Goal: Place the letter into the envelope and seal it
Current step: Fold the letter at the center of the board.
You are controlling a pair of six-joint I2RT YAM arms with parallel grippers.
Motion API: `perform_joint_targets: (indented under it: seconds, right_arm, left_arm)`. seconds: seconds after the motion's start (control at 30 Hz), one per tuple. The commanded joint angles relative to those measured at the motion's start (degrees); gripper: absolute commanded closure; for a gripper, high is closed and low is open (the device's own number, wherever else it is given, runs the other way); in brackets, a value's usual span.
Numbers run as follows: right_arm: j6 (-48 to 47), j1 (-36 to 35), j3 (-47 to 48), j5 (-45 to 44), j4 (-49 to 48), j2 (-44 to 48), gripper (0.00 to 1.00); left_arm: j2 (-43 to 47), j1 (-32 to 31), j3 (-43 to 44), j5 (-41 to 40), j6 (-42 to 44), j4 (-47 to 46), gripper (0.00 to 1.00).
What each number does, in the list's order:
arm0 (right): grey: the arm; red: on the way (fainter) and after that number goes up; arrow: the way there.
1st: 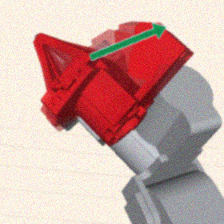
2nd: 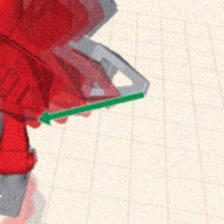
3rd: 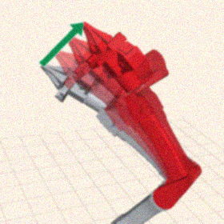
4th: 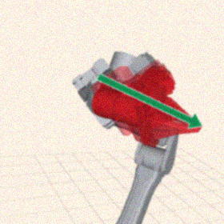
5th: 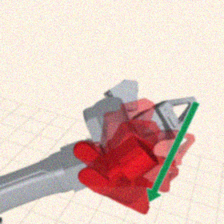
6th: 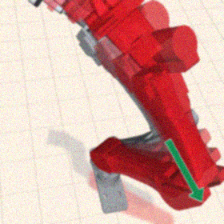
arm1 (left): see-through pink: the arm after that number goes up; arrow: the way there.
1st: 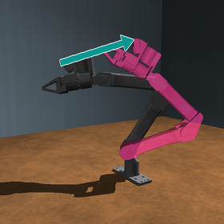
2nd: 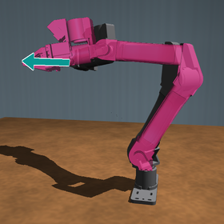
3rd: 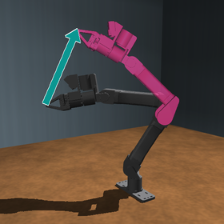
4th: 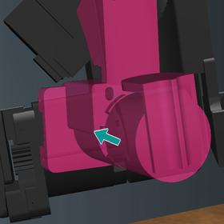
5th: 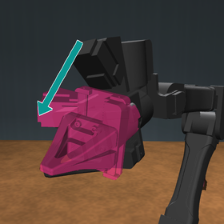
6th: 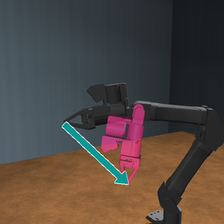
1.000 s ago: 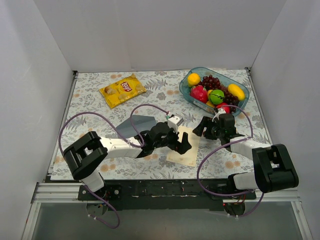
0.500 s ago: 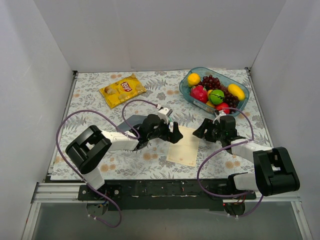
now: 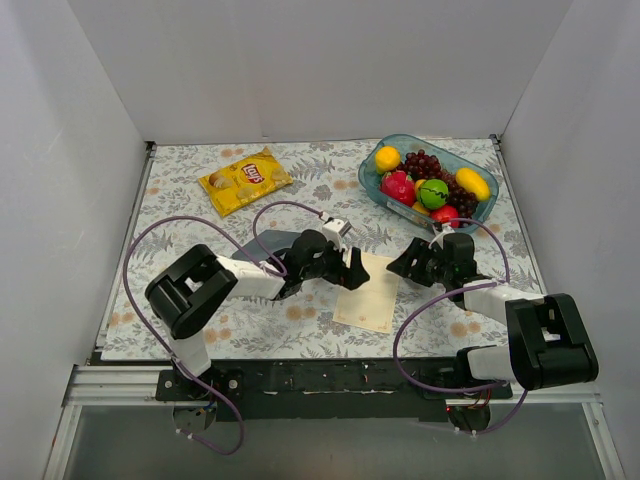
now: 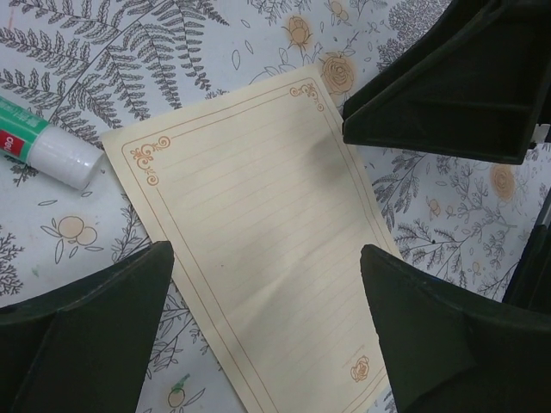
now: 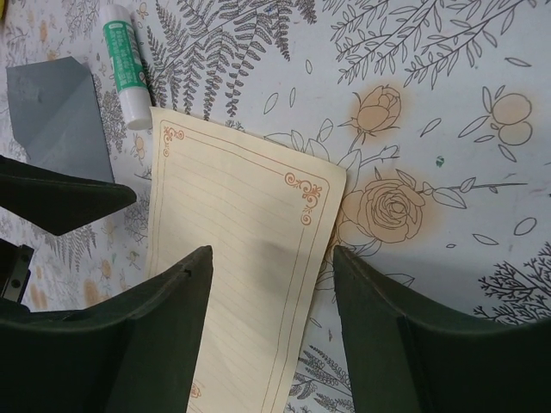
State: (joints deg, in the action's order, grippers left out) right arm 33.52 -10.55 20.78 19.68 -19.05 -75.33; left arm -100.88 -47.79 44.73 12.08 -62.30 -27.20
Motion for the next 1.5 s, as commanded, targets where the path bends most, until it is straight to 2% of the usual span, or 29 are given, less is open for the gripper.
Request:
perform_joint_targets:
  seconds: [0.0, 0.43, 0.93, 1.47]
  right_arm:
    - [-0.6, 0.7, -2.2, -1.0, 8.9, -1.7, 0.34]
    - [-0.6, 1.4, -2.8, 0.4, 9.0, -1.8, 0.36]
    - [-0.9, 1.4, -2.3, 6.6, 6.1, -5.3, 0.43]
    - [2.4, 1.5, -4.5, 10.2, 0.2, -3.0, 0.42]
  left_arm:
    - [-1.5, -0.1, 2.9, 0.6, 1.0, -1.7, 0.11]
    - [-3.4, -0.1, 2.4, 0.5, 1.0, -2.7, 0.12]
    - [-5.0, -0.2, 2.3, 1.4, 0.4, -3.2, 0.12]
    - [-6.5, -0.2, 1.8, 2.4, 0.3, -3.4, 0.13]
